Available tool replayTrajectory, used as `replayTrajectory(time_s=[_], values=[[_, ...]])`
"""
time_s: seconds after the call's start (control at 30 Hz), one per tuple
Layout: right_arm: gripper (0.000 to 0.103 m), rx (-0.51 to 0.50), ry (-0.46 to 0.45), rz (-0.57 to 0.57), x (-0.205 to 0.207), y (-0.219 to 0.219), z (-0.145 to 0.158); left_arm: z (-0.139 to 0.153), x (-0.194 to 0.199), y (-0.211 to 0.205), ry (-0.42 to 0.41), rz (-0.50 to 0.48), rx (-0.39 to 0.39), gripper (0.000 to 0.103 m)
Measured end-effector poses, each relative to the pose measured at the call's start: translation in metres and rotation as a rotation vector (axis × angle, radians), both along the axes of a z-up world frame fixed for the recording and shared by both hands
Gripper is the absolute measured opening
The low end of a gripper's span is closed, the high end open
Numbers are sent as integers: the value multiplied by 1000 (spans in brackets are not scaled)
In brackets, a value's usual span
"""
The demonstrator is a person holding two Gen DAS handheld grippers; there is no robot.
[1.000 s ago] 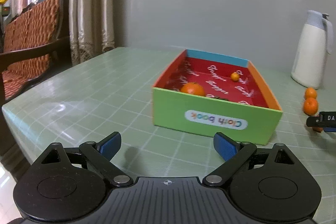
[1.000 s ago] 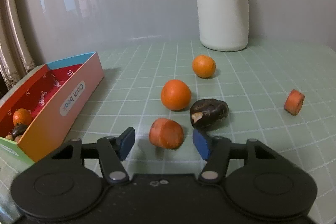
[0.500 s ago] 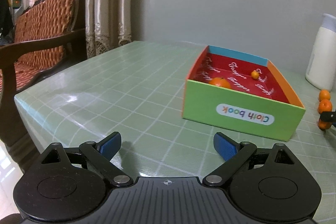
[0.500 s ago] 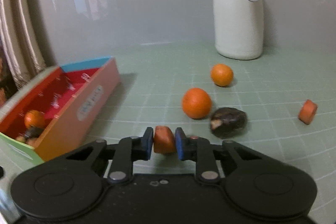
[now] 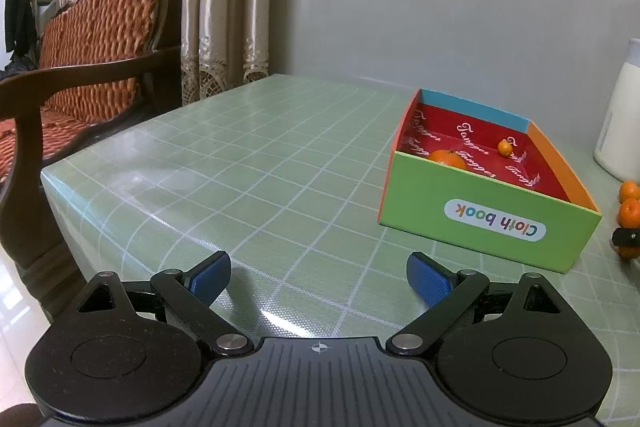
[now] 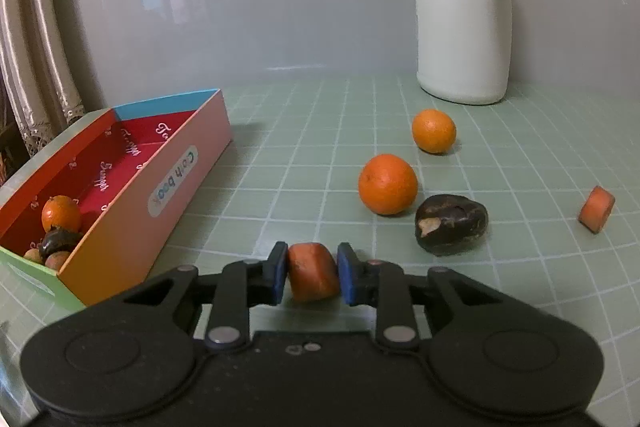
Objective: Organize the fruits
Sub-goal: 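Carry the carrot slice in the right tool into the box and open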
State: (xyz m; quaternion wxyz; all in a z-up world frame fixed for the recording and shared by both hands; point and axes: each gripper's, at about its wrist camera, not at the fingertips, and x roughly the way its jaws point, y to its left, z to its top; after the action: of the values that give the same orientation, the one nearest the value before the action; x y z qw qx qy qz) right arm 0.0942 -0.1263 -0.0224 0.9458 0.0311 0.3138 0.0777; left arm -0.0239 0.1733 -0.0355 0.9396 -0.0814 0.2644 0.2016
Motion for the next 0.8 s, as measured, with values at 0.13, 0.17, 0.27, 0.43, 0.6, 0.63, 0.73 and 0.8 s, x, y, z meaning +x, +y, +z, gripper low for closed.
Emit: replayTrajectory(time_s=[0.13,0.17,0.27,0.43,0.6,0.63,0.73,0.8], values=[[22,18,-47,6,-7,4,10,-1,0,2,0,0,-8,94],[19,30,-63,16,-9,5,15,-1,-1,3,-1,0,-10,94],[2,35,-96,48,-10,15,24,-2,-2,5,0,8,-14,94],[25,-34,-53,65,-10,27,14,-3,-4,12,-1,31,-30,94],[82,-57,-77,40,-15,22,16,-3,-4,15,-8,29,-56,94],[77,-55,-62,52,-15,21,15,-3,-4,14,-10,25,-58,94],[68,-3,-2,93,-14,21,10,-3,-2,11,-12,15,-56,94],[62,-12,9,100,-14,25,7,-3,-2,10,-12,11,-53,94]])
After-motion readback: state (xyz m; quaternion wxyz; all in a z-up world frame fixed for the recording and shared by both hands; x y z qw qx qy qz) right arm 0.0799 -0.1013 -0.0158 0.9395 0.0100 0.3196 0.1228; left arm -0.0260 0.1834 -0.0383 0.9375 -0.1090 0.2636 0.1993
